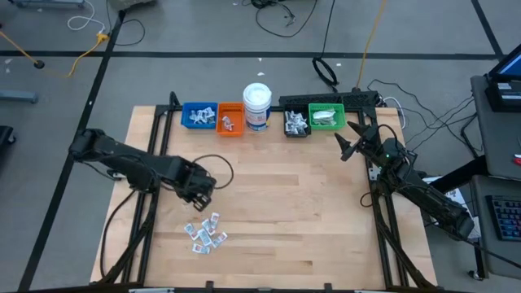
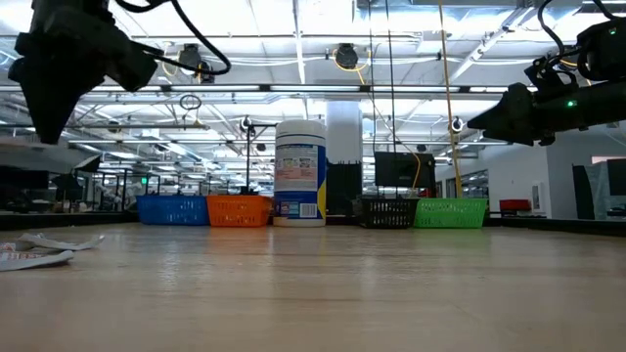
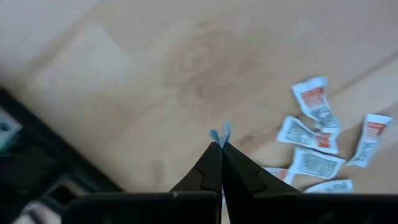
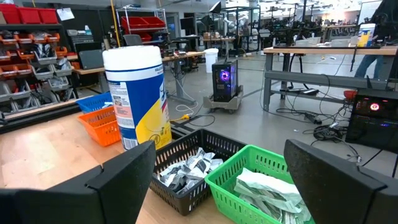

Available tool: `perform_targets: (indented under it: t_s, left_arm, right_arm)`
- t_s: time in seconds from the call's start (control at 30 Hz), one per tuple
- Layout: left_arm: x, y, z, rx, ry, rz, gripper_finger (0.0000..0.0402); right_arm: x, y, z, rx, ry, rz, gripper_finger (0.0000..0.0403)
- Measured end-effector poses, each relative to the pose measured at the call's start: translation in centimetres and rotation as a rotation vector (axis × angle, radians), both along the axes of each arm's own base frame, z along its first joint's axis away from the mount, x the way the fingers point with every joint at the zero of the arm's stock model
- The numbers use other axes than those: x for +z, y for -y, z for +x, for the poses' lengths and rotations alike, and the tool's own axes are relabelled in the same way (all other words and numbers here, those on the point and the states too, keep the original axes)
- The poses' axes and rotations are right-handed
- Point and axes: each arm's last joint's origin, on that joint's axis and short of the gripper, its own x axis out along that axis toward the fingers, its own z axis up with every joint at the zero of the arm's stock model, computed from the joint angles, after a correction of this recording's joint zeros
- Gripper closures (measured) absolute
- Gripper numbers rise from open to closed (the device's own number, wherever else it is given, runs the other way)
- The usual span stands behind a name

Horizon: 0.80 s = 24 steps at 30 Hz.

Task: Pick & Place First Aid Supplies
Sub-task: Put the ointment pack into the orange bin

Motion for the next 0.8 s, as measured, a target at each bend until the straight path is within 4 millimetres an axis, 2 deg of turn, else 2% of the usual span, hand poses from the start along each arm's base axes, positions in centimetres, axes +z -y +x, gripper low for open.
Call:
perform_targets:
  t_s: [0.13,0.27,0.53,0.8]
  left_arm:
    - [0.6,-2.1,-0.4,0.016,-0.003,0.007,0.0401]
    - [1.1,-5.3,0.1,0.027,0.029,0.012,0.0401]
    - [1.4,-13.2,1.0,0.095,0.035,0.023,0.0401]
    - [1.4,-21.6,3.2,0.097,0.031,0.032,0.0401]
  right_arm:
    - [0.0,0.0,0.0,0.000,0.000,0.000,0.0050]
    - [0.0,0.0,0.0,0.000,0.000,0.000,0.0050]
    - [0.0,0.0,0.0,0.000,0.000,0.000,0.0050]
    - [0.0,0.0,0.0,0.000,0.000,0.000,0.0050]
